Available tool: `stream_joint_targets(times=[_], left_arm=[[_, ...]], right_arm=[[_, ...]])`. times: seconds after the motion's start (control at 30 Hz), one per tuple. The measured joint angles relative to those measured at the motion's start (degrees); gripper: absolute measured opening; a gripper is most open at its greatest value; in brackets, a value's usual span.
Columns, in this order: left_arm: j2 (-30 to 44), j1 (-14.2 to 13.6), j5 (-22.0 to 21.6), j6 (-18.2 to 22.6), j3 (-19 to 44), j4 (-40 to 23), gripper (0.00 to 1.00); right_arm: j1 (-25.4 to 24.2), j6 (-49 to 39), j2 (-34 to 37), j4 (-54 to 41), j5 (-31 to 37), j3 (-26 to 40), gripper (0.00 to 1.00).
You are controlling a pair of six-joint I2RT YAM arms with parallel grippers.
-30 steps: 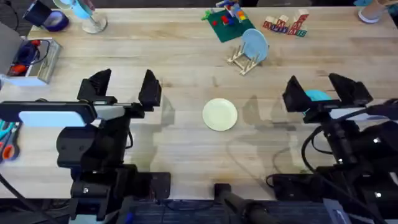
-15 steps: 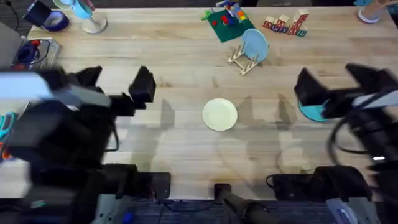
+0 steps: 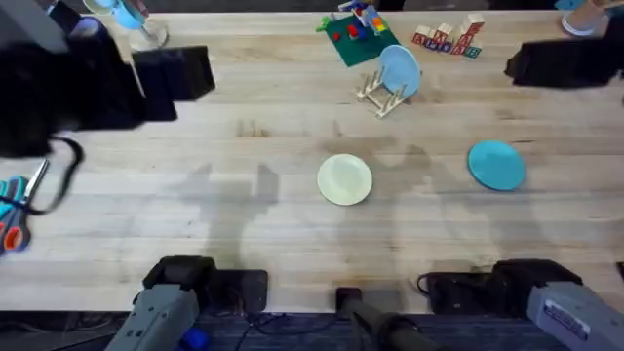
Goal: Pick up the plates from the table one by one and place each into a slot on the dish rack.
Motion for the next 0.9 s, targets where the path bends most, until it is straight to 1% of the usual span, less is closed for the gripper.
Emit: stream_joint_targets(times=[0.1, 0.17, 0.23, 0.37, 0.53, 0.8, 0.9], left_arm=[[4.42, 0.0, 1.62, 0.0, 6.99, -6.87, 0.993], [7.07, 0.0, 3.15, -0.02, 10.61, -11.2, 0.993], [9.14, 0.0, 4.53, -0.02, 12.75, -14.41, 0.993], [11.88, 0.0, 6.46, -0.02, 13.67, -17.75, 0.993], [14.62, 0.0, 8.2, -0.04, 13.67, -19.23, 0.993], [18.56, 0.0, 16.3, -0.09, 13.69, -19.33, 0.993], [21.03, 0.0, 19.59, -0.17, 13.69, -20.56, 0.993]], right_arm=[[0.0, 0.04, 6.47, -9.56, -1.44, 9.01, 0.995], [0.0, 0.17, 9.59, -13.84, -2.67, 13.1, 0.995], [0.0, 0.2, 11.71, -16.12, -3.88, 15.41, 0.995], [0.0, 0.75, 13.86, -17.55, -5.44, 16.44, 0.995], [0.0, 3.14, 14.88, -18.86, -6.22, 16.44, 0.995], [0.0, 4.46, 14.97, -18.91, -6.46, 16.48, 0.995], [0.0, 4.48, 14.97, -18.91, -6.46, 16.5, 0.995]])
